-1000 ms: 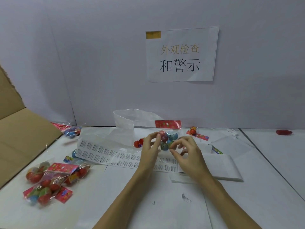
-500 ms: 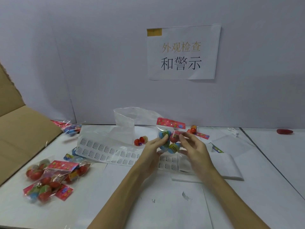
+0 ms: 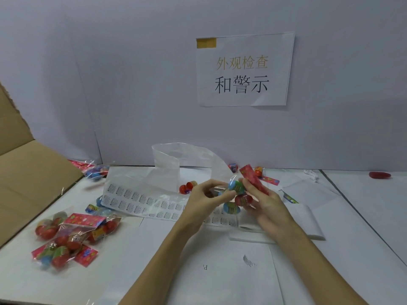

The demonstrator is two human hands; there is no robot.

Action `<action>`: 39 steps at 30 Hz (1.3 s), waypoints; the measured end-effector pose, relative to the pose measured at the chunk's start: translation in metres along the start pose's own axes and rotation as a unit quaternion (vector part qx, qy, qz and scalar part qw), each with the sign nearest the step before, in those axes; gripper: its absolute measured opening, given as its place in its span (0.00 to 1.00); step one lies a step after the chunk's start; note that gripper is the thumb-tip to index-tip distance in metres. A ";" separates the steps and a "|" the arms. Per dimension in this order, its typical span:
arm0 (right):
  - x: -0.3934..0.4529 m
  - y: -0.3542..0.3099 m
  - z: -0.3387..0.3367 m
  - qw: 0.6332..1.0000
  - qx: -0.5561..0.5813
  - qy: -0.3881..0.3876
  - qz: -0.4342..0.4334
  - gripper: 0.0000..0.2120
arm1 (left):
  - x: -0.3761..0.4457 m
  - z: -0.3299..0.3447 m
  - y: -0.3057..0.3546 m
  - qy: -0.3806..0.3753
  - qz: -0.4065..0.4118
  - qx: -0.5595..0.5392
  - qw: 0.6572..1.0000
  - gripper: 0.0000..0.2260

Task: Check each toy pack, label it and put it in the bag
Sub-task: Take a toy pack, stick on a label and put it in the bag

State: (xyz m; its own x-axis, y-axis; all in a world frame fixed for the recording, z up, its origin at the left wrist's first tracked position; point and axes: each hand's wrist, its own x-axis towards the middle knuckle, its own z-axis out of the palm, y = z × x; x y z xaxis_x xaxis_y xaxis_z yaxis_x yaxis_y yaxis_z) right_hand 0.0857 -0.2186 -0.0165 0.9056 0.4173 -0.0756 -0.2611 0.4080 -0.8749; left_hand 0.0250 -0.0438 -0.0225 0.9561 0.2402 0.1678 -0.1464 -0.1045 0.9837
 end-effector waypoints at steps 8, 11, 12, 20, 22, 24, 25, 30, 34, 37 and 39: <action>0.004 0.000 0.002 0.991 0.122 0.010 0.049 0.18 | 0.000 0.009 -0.001 0.029 -0.043 -0.154 0.987 0.17; 0.003 0.003 0.002 0.997 0.062 -0.038 0.022 0.18 | -0.001 0.013 -0.005 0.067 -0.039 -0.187 0.979 0.16; 0.003 0.006 0.002 0.999 0.011 -0.043 0.002 0.18 | 0.000 0.013 -0.006 0.082 -0.038 -0.191 0.977 0.15; 0.002 0.017 0.006 0.975 -0.208 -0.027 -0.078 0.09 | 0.003 0.006 -0.006 0.098 -0.040 -0.079 0.991 0.16; 0.003 0.017 0.006 0.975 -0.207 -0.027 -0.068 0.09 | 0.004 0.006 -0.005 0.103 -0.033 -0.090 0.990 0.15; 0.004 0.017 0.007 0.977 -0.202 -0.025 -0.062 0.10 | 0.004 0.006 -0.004 0.103 -0.021 -0.085 0.991 0.14; 0.006 0.017 0.006 0.979 -0.196 -0.020 -0.061 0.11 | 0.003 0.007 -0.004 0.096 -0.011 -0.075 0.993 0.13; 0.008 0.017 0.001 0.982 -0.179 0.006 -0.061 0.13 | -0.001 0.009 -0.004 0.018 0.007 -0.039 0.999 0.13; 0.009 0.017 -0.001 0.981 -0.180 0.009 -0.077 0.14 | 0.000 0.007 -0.007 0.003 -0.003 -0.023 1.000 0.16; 0.007 0.018 0.001 0.975 -0.199 0.013 -0.095 0.16 | 0.000 0.008 -0.010 0.002 -0.005 -0.025 1.000 0.19; 0.004 0.016 0.000 0.968 -0.224 -0.005 -0.111 0.15 | 0.000 0.009 -0.009 0.010 0.010 -0.055 0.998 0.16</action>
State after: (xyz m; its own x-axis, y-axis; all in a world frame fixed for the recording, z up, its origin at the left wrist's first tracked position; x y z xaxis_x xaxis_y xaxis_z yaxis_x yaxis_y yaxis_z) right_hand 0.0851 -0.2102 -0.0306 0.9190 0.3681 0.1415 0.1137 0.0961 -0.9889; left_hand 0.0282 -0.0513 -0.0319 0.9476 0.2588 0.1874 -0.1930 -0.0039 0.9812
